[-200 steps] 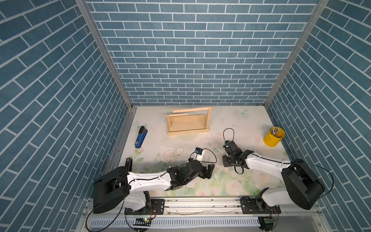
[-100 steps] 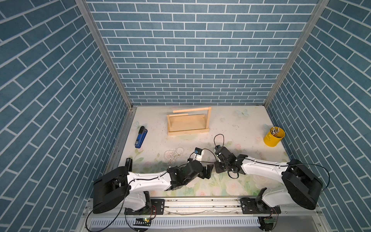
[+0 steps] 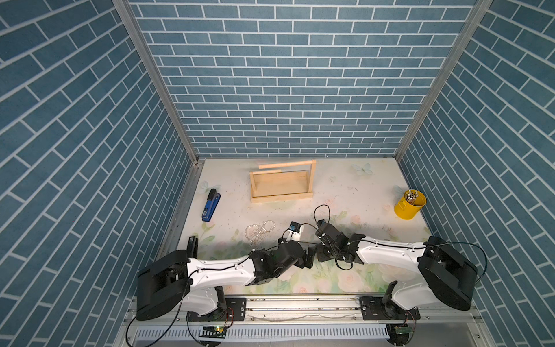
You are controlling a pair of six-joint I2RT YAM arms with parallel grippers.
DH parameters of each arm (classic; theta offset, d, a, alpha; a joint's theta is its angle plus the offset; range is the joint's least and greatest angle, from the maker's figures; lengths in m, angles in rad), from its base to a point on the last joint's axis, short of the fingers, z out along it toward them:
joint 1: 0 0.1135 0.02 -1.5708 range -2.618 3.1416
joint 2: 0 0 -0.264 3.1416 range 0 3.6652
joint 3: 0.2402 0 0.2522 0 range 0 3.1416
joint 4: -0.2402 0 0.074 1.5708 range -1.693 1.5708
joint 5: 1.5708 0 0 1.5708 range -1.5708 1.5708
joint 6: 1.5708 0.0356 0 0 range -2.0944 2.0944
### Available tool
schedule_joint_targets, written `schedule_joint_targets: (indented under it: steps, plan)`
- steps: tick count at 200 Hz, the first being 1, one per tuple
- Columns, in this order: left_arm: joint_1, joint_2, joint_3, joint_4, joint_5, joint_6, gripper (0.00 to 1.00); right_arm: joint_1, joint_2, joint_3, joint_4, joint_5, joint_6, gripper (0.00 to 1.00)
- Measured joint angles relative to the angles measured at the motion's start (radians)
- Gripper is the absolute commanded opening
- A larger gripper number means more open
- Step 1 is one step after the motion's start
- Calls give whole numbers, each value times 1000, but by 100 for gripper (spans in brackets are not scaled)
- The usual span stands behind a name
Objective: Hang the necklace on the jewelry display stand
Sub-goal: Pick up the necklace from the center of the board.
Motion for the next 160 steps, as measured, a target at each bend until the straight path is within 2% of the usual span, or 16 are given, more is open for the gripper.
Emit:
schedule_joint_targets:
  steps: [30,56,86,118,160]
  plan:
    - [-2,-6,6,1,-5,-6,98,1,-27,-6,-1,11,12,31]
    - [-4,-15,19,-1,-10,-9,99,-3,-77,-6,-25,35,8,41]
    - [-2,-2,30,-41,-30,-10,100,-41,-177,-3,-34,19,-21,46]
    - [2,26,55,-83,-32,-10,100,-174,-280,-3,-60,13,-62,49]
    - [7,79,90,-93,10,-11,97,-321,-282,-3,-103,5,-125,49]
